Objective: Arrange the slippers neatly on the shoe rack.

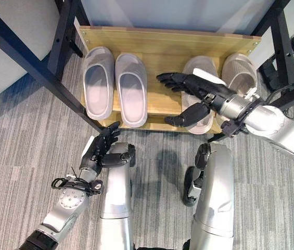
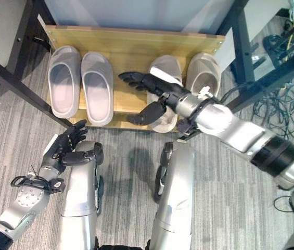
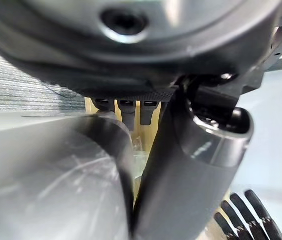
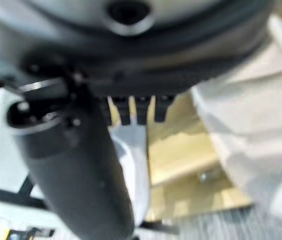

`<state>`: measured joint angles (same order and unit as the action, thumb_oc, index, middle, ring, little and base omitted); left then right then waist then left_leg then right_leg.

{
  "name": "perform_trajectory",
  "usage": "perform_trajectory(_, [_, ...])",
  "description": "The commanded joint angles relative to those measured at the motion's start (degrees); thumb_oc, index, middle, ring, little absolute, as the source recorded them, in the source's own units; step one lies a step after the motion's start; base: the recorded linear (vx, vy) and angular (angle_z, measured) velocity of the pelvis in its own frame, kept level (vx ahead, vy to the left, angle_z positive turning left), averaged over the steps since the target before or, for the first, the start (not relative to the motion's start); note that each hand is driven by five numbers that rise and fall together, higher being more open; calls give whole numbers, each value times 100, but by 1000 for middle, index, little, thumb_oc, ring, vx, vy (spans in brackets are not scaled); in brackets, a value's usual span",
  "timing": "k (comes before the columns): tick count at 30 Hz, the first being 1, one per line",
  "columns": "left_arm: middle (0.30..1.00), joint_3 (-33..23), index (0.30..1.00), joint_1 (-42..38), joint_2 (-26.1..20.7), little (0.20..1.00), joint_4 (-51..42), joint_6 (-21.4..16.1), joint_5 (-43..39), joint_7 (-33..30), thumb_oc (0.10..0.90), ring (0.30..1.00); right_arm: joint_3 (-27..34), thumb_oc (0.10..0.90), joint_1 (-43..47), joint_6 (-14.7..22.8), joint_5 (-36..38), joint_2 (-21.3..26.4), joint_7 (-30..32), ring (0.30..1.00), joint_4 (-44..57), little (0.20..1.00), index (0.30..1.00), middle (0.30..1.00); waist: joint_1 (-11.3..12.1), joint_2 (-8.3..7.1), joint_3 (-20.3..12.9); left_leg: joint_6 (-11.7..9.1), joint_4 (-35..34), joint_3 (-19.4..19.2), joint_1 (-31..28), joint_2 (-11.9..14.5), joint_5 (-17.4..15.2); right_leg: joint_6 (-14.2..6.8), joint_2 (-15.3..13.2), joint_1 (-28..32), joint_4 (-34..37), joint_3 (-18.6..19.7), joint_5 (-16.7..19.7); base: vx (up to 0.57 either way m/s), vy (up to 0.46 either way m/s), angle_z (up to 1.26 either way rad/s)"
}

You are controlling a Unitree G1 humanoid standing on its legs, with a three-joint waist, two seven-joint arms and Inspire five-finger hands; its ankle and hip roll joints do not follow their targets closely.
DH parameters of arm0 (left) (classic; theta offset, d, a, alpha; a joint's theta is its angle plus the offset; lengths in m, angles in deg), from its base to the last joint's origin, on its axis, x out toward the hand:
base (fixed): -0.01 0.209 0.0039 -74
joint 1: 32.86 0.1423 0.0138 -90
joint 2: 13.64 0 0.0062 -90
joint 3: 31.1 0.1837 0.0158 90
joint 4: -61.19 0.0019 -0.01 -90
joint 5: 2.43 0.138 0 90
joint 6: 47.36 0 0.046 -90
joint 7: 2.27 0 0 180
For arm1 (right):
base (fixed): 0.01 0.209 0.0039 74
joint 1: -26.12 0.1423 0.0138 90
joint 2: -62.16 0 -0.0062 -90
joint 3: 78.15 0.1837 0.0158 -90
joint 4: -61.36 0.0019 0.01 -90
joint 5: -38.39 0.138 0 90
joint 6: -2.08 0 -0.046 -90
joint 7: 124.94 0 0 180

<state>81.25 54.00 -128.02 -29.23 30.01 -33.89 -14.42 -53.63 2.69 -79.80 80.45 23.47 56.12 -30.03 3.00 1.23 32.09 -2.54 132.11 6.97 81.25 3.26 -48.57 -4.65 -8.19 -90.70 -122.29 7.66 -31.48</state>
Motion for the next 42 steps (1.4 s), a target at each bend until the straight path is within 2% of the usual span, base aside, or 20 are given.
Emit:
perform_trajectory(1, [900,441,900,-13,155,900,-306,-183,180,-99,800,900,270,800,755,322,298,-28,44,900,296,900,900,900,386,171,-230,-91,-907,55,870,-326,840,727,-237,74,-185,-214,-490,0,0,0])
perform_trajectory(7, [900,480,900,-102,252,900,-254,-172,146,-154,800,900,255,800,722,185,230,-367,69,900,121,900,900,900,424,184,-230,-70,-956,33,870,-336,808,734,-237,74,-127,-222,-504,8,11,3])
perform_trajectory(26, [900,552,900,-162,510,900,-206,-195,147,-347,800,900,961,800,-109,157,-257,-1156,409,900,-33,900,900,900,391,168,-230,-8,-918,-91,870,-347,789,743,-200,74,-163,-151,-523,1,1,0])
perform_trajectory(42, [900,605,900,-295,635,900,-116,-208,158,-496,800,900,1171,800,-298,56,-669,-1838,612,900,-287,900,900,900,420,203,-230,-1,-933,-89,870,-375,801,790,-153,74,-176,-164,-531,0,0,0])
